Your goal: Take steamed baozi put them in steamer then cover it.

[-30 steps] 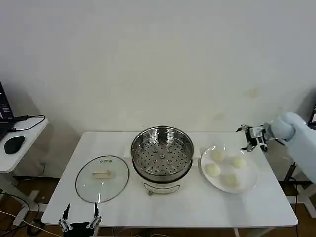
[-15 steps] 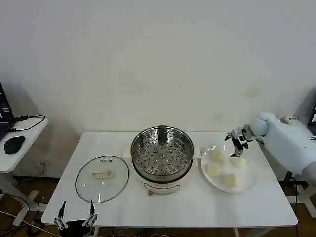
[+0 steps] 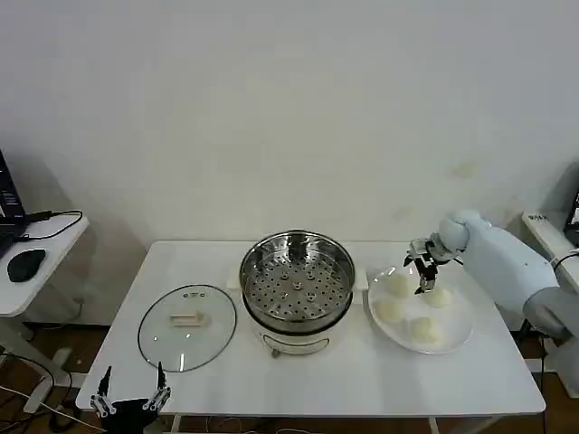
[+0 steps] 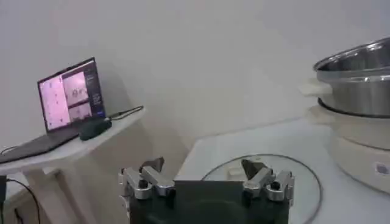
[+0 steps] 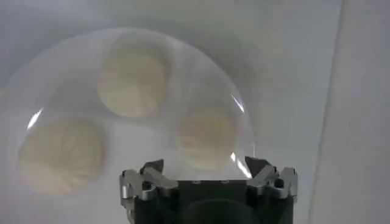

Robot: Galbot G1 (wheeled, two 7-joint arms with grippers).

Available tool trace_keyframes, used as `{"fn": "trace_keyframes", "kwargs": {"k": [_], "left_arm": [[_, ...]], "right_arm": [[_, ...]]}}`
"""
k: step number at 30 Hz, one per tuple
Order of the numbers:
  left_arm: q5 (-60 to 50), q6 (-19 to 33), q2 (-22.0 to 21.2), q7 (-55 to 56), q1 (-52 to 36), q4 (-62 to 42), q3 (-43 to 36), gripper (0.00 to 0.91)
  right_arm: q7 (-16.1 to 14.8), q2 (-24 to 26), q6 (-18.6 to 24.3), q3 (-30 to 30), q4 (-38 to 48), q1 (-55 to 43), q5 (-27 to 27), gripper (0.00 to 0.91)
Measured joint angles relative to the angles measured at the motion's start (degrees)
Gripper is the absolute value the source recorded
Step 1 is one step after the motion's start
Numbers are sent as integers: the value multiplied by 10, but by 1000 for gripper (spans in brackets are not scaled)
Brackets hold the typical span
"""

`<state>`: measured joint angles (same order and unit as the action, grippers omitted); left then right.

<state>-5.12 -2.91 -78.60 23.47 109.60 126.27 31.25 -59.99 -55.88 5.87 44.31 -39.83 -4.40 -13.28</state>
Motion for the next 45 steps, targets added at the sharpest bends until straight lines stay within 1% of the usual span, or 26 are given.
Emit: {"fn": "trace_keyframes", "kwargs": {"k": [3, 6, 8, 11, 13, 22, 26, 27, 29, 34, 35, 36, 37, 38, 45], "left_arm": [[1, 0, 1, 0, 0, 1, 2, 907], [1, 0, 1, 0, 2, 4, 2, 907], [2, 0, 1, 0, 3, 7, 2, 907], [3, 0, 1, 1, 5, 10, 3, 907], [3, 0, 1, 1, 5, 11, 4, 907], [5, 0, 0, 2, 4, 12, 3, 907], [5, 0, -1, 2, 3, 13, 3, 907], [6, 1, 0, 3, 3, 13, 3, 907], [7, 1, 1, 3, 3, 13, 4, 907], [9, 0, 5, 3, 1, 9, 6, 907], [9, -1, 6, 3, 0, 9, 6, 907], [10, -1, 7, 3, 0, 8, 7, 907], [10, -1, 8, 3, 0, 8, 7, 907], [11, -1, 8, 3, -1, 8, 7, 907], [11, -2, 8, 3, -3, 9, 0, 907]], "right_arm": [[1, -7, 0, 0, 8, 1, -2, 836], [2, -13, 0, 0, 16, 2, -4, 816], [3, -18, 0, 1, 21, 3, -6, 776], [2, -23, 0, 1, 27, 4, -6, 665], [2, -26, 0, 2, 29, 5, -7, 635], [5, -26, 0, 3, 33, 5, -8, 625], [6, -24, 1, 3, 31, 1, -6, 635], [6, -22, 0, 4, 29, 0, -5, 625], [6, -18, -1, 6, 23, -4, -2, 635], [4, 2, -7, 18, -4, -24, 13, 625], [4, 7, -9, 22, -11, -29, 17, 635], [4, 12, -10, 26, -18, -34, 20, 685], [4, 17, -12, 30, -27, -39, 25, 877], [4, 22, -13, 32, -34, -44, 29, 907], [12, 53, -27, 40, -82, -52, 43, 907]]}}
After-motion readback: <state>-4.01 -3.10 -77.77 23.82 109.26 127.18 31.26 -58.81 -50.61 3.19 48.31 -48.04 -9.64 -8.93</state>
